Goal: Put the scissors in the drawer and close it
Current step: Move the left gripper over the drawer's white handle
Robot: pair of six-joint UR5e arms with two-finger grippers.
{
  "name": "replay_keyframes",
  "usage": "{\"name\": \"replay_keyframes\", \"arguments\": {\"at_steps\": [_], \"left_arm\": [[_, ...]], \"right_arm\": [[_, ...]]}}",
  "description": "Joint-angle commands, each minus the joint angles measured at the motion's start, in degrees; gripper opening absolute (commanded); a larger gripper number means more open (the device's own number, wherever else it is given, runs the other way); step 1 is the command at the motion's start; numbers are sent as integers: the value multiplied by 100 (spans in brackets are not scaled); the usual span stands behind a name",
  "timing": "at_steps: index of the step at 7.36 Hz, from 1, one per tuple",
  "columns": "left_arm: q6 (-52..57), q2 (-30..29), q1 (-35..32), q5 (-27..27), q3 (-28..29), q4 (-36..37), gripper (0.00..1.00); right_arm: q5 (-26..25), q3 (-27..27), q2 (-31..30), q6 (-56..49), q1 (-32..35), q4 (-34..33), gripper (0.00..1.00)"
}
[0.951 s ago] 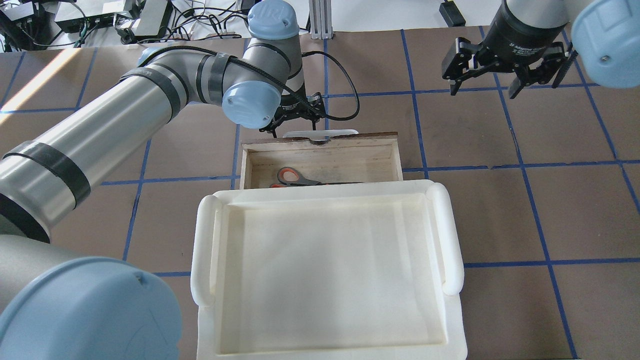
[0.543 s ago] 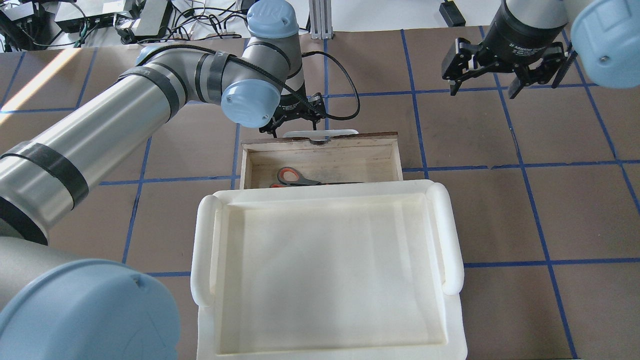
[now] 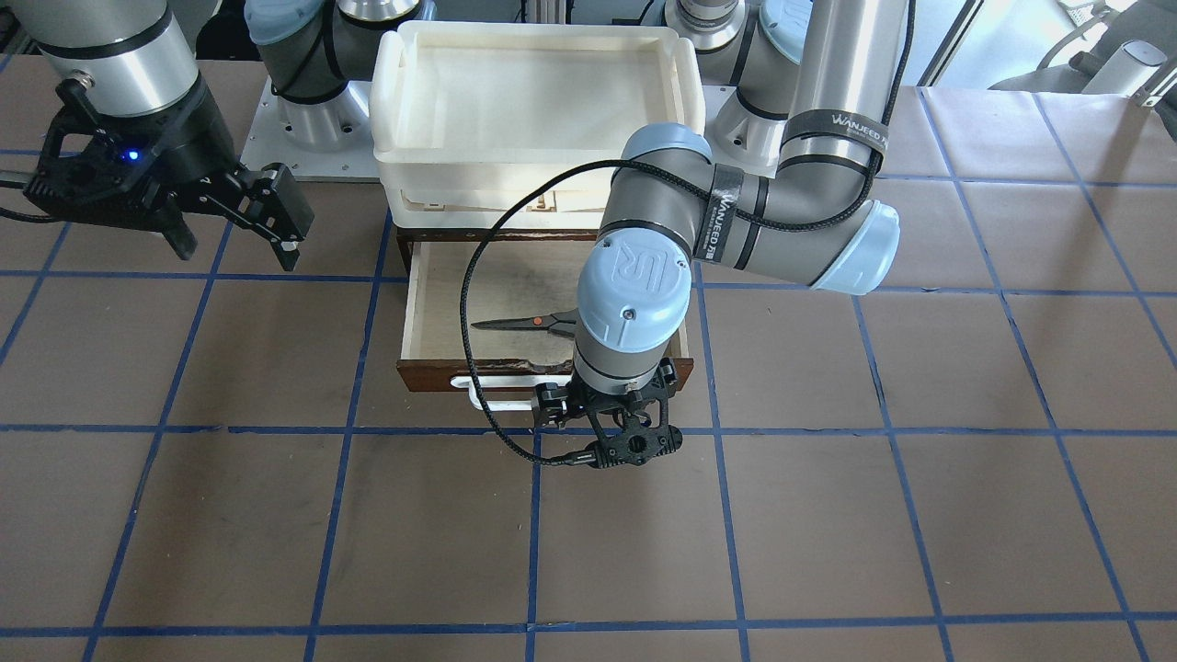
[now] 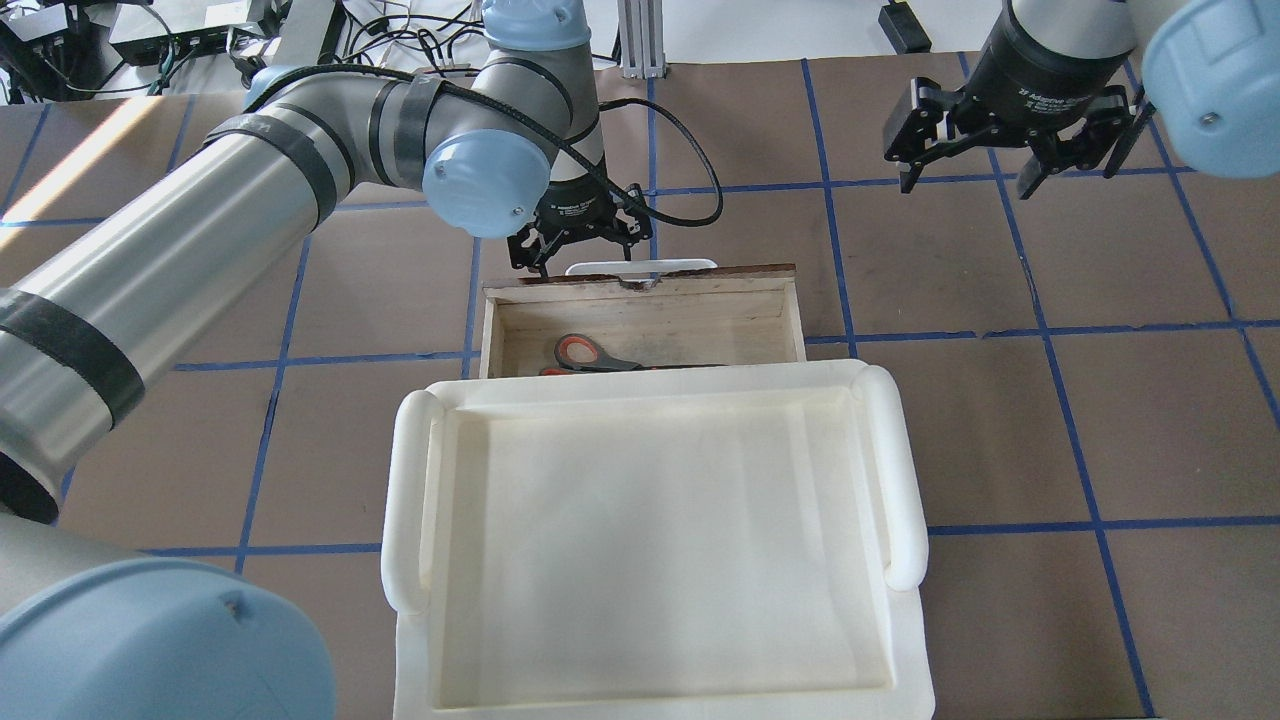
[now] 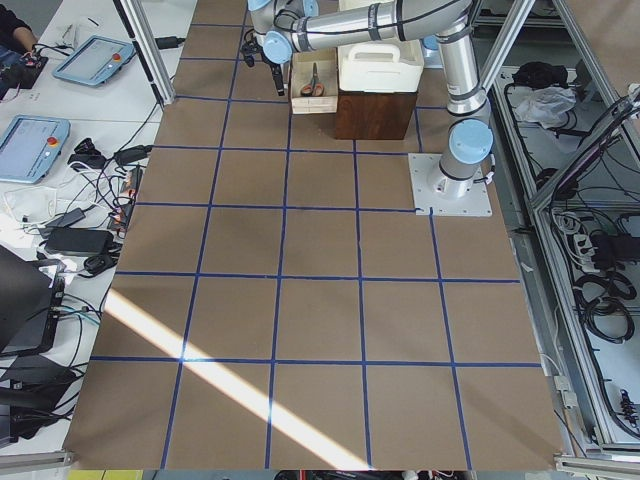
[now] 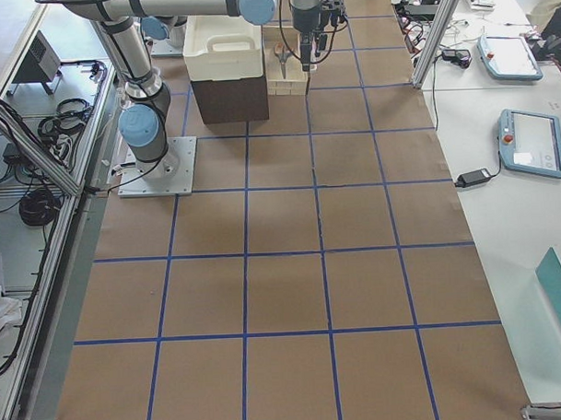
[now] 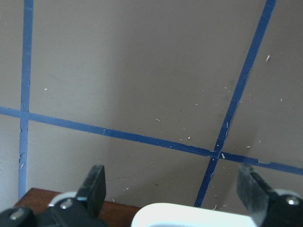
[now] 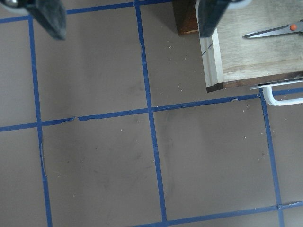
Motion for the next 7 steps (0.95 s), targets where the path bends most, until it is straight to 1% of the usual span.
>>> {"name": "replay_keyframes", "arguments": {"at_steps": [1,7], "left_arm": [[0,68,1,-3,5,-287,100],[0,279,1,6,5,-1070,100]], "right_arm": [[-1,9,7,-51,0,-5,98],[25,18,16,-25,0,-14,98]]}}
